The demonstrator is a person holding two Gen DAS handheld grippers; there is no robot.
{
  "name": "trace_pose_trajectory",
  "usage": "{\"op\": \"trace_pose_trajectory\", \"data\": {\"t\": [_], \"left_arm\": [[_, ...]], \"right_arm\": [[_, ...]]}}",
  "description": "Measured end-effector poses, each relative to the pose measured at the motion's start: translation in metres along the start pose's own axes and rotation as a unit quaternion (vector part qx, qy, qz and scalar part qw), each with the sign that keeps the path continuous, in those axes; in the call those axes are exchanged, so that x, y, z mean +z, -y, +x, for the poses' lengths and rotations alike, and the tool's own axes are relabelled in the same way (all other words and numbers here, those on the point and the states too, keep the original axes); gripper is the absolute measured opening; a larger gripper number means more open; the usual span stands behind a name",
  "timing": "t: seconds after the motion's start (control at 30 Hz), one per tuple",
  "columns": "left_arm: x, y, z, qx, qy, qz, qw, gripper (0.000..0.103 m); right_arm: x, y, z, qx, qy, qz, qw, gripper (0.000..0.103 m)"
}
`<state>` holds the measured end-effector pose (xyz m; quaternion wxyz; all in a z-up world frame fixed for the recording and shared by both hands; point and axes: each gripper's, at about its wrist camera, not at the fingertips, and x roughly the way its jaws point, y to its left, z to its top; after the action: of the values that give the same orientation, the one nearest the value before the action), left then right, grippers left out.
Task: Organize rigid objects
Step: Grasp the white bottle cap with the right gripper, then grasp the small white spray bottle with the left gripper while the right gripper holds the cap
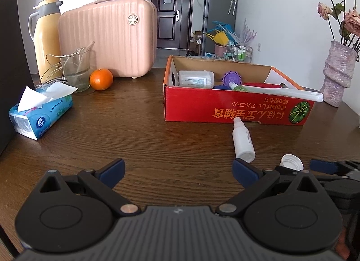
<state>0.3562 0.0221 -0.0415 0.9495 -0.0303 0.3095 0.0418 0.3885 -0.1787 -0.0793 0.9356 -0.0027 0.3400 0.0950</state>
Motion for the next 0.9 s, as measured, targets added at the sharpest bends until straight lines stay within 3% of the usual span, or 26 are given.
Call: {"op": "trace_pose_trajectory", "data": {"t": [0.1, 0.13, 0.3, 0.63, 0.9], "left_arm": [[0.000, 0.000, 0.000, -0.001, -0.001, -0.002, 1.0000, 0.103], [0.000, -0.001, 0.001, -0.001, -0.002, -0.002, 1.0000, 0.103], [0.000, -0.001, 0.001, 0.000, -0.002, -0.004, 1.0000, 0.103], [-0.001, -0.001, 0.002, 0.001, -0.005, -0.004, 1.0000, 0.103], [-0.001, -0.002, 0.005, -0.004, -0.007, -0.008, 0.9999, 0.103]], "right_arm": [[-0.001, -0.003, 0.004, -0.010, -0.002, -0.006, 1.000, 0.050], [-0.001, -0.003, 0.003, -0.009, 0.002, -0.006, 1.000, 0.039], [-0.001, 0.001, 0.000, -0.002, 0.008, 0.009, 1.000, 0.039], [0.004, 0.019, -0.027, -0.020, 0.078, 0.035, 0.996, 0.039], [0.007, 0.030, -0.034, -0.026, 0.091, 0.051, 0.994, 0.039]]}}
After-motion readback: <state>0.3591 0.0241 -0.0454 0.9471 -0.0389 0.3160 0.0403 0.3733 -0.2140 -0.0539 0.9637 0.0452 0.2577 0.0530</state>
